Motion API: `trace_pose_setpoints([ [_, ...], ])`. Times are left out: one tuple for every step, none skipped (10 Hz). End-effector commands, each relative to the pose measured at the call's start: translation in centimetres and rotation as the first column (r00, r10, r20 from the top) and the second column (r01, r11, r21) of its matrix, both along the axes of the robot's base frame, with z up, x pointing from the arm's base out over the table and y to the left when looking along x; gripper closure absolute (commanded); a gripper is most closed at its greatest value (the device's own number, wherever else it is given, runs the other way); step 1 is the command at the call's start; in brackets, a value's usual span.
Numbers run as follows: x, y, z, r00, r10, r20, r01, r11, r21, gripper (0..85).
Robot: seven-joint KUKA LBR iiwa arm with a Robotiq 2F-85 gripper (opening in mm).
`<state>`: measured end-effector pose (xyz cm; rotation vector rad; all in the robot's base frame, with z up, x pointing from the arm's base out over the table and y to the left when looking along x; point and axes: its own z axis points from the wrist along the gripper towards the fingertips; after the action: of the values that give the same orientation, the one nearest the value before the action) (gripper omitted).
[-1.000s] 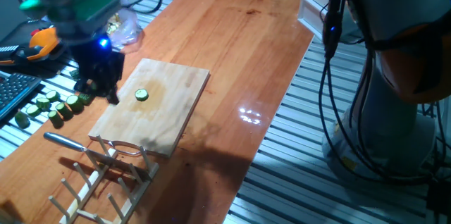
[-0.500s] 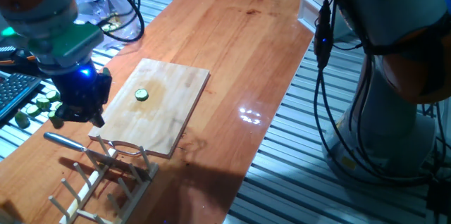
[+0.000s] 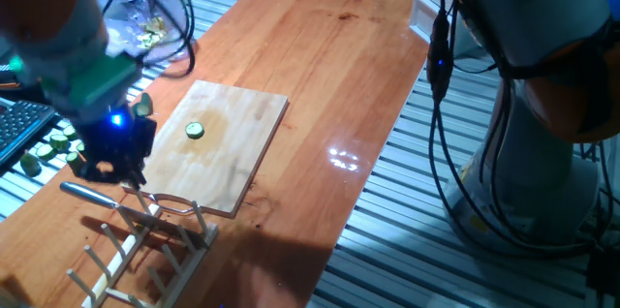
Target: Chop the cucumber into shreds
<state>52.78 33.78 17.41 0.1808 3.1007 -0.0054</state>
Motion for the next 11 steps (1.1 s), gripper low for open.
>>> trace_pose_setpoints([
  [0.03,0.2,-0.7,1.000,0.005,0.008,-0.005,1.000,-0.001,51.0],
  [0.15,0.3,-1.3,1.000,0.016,0.014,-0.016,1.000,-0.009,51.0],
  [0.16,0.5,-2.0,0.999,0.018,0.026,-0.018,1.000,-0.006,51.0],
  [0.16,0.7,-3.0,0.999,0.025,0.046,-0.024,0.999,-0.022,51.0],
  [0.13,0.8,-3.7,0.998,0.035,0.061,-0.033,0.999,-0.031,51.0],
  [0.18,0.8,-4.3,0.996,0.050,0.068,-0.047,0.998,-0.051,51.0],
  [0.26,0.8,-4.6,0.996,0.053,0.068,-0.050,0.998,-0.050,51.0],
  [0.19,0.8,-5.0,0.996,0.053,0.066,-0.050,0.997,-0.058,51.0],
  [0.08,0.7,-5.4,0.997,0.053,0.063,-0.050,0.997,-0.060,51.0],
  [-0.02,0.5,-5.8,0.997,0.053,0.063,-0.050,0.997,-0.056,51.0],
  [-0.05,0.3,-6.3,0.996,0.056,0.065,-0.053,0.997,-0.050,51.0],
])
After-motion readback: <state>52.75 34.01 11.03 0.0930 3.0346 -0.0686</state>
